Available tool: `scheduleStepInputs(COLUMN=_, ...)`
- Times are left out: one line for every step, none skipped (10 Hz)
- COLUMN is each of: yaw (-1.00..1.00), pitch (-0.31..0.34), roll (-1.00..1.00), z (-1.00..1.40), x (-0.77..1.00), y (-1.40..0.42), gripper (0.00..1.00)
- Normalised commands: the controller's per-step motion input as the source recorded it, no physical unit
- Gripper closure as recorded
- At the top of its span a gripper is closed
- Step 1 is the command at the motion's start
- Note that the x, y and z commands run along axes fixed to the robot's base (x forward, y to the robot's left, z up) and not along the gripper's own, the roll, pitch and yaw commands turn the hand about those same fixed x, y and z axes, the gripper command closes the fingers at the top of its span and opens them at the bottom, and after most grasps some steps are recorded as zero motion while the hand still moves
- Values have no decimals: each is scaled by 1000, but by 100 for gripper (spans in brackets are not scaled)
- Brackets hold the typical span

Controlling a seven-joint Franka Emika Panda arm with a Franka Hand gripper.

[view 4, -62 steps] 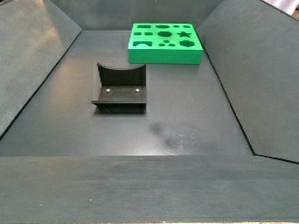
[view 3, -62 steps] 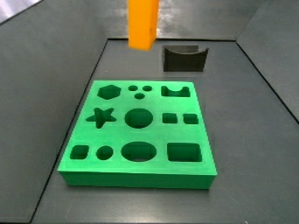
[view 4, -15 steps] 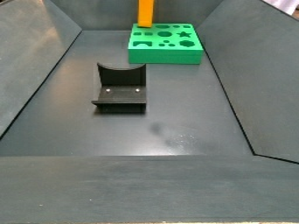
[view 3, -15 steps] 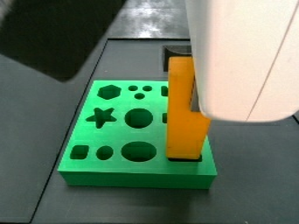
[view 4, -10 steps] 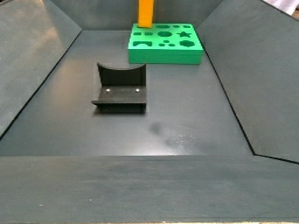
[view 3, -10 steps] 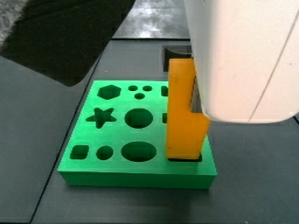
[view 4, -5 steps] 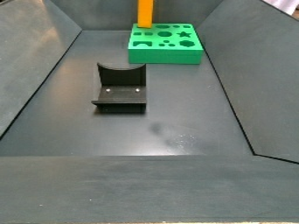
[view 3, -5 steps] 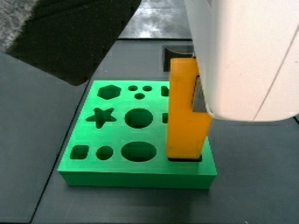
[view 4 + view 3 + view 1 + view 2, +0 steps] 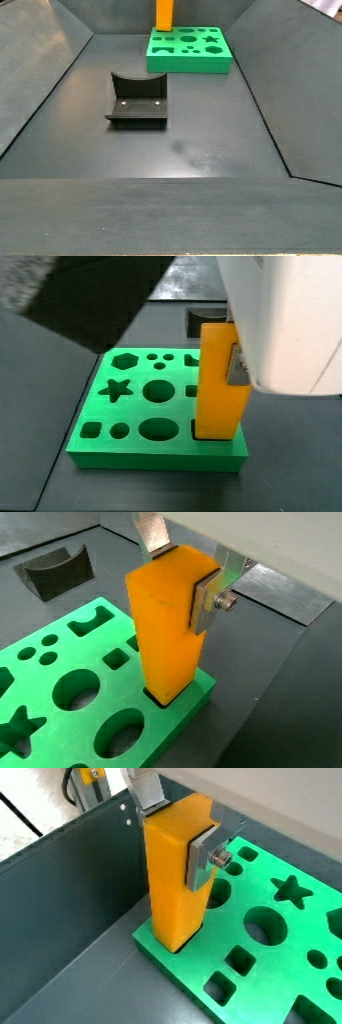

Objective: Pick up the rectangle object. Move up. Move to above the board. Insert the rectangle object.
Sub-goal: Insert the rectangle object.

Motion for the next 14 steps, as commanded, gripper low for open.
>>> scheduleStepInputs(yaw=0, pitch=1, roll=0, z=0, x=34, y=0, gripper=100)
scheduleStepInputs(yaw=0, pitch=0, roll=0, z=0, x=-23, y=0, gripper=100)
scheduleStepInputs(yaw=9, pitch=0, roll=0, z=0, x=-80, y=0, gripper=100)
scheduleStepInputs(yaw=69, pitch=0, roll=0, z=0, x=-83, y=0, gripper=100)
scheduleStepInputs(yaw=97, pitch=0, roll=6, z=0, x=-91, y=0, gripper=100)
scheduleStepInputs(yaw=97, pitch=0, roll=1, z=0, x=-89, y=0, gripper=100)
scheduleStepInputs(yaw=103, pitch=0, roll=6, z=-54, x=-77, y=0, gripper=100)
scheduleStepInputs(yaw=146, pitch=0, roll=6, z=-86, x=-54, y=0, gripper=100)
scheduleStepInputs(yaw=160, pitch=0, roll=0, z=-186, x=0, y=0, gripper=100)
scheduleStepInputs(yaw=126, pitch=0, roll=9, z=-294, x=0, y=0, gripper=100)
scheduleStepInputs(yaw=126, pitch=0, roll=13, z=-426, x=0, y=0, gripper=100)
scheduleStepInputs(yaw=117, pitch=43, roll=0, z=-571, x=26, y=0, gripper=100)
scheduleStepInputs(yaw=143, pitch=114, roll=-3, z=-654, x=194, y=0, gripper=100)
scheduleStepInputs(yaw=271, pitch=79, roll=-26, z=-571, x=240, y=0, gripper=100)
